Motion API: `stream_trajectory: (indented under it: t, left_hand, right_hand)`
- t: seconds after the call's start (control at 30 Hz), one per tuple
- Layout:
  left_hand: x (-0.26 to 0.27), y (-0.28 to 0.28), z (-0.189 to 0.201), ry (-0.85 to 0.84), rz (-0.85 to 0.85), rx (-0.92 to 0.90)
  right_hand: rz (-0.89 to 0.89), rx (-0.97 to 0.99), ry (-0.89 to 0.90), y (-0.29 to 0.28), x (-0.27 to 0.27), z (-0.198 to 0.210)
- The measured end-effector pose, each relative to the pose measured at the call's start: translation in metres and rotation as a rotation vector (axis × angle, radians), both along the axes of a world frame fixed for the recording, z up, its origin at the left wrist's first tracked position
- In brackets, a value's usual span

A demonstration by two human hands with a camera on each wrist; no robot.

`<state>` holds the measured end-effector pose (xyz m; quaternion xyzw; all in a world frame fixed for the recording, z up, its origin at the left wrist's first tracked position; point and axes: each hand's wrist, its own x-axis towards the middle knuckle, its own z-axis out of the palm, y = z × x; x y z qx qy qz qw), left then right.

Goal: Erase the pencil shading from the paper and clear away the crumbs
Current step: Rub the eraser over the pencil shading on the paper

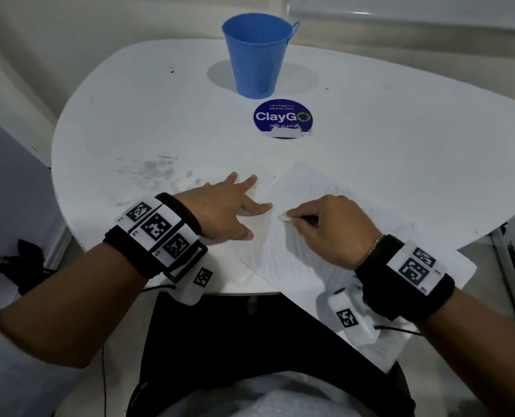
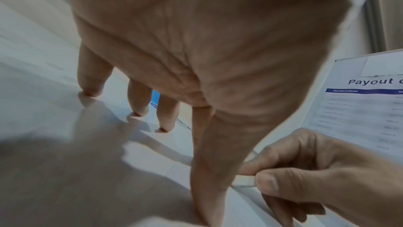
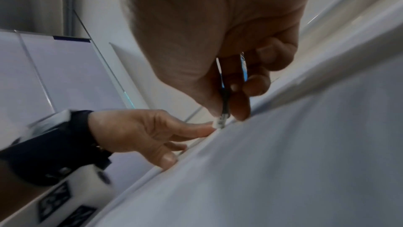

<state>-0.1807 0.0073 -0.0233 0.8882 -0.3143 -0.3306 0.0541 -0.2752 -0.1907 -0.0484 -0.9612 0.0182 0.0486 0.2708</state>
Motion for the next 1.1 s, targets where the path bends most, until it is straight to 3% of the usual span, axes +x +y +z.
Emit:
stream_trajectory:
  t: [0.13, 0.3, 0.43, 0.6, 0.73, 0.87, 1.03, 1.1]
  left_hand:
    - [0.001, -0.001, -0.001, 0.001, -0.006, 0.011]
    - [0.002, 0.0, -0.003, -0.013, -0.042, 0.041]
    - [0.003, 0.001, -0.003, -0.012, -0.064, 0.072]
    - [0.004, 0.002, -0.006, -0.022, -0.079, 0.082]
    - [0.004, 0.001, -0.006, -0.005, -0.077, 0.083]
    - [0.001, 0.0, -0.004, -0.02, -0.071, 0.086]
    - [0.001, -0.001, -0.002, -0.023, -0.071, 0.086]
    - [0.001, -0.001, -0.004, -0.02, -0.07, 0.084]
  right_hand:
    - [0.148, 0.039, 0.057, 0.021, -0.013, 0.001]
    - [0.012, 0.032, -0.004, 0.008, -0.004, -0.002]
    - [0.152, 0.041, 0.024, 0.024, -0.015, -0.002]
    - [0.032, 0.03, -0.035, 0.009, -0.003, 0.0]
    - [0.162, 0.074, 0.074, 0.018, -0.012, -0.001]
    - [0.021, 0.045, -0.006, 0.01, 0.0, -0.002]
    - [0.154, 0.051, 0.056, 0.028, -0.012, -0.001]
    - [0.096, 0.024, 0.003, 0.022, -0.005, -0.002]
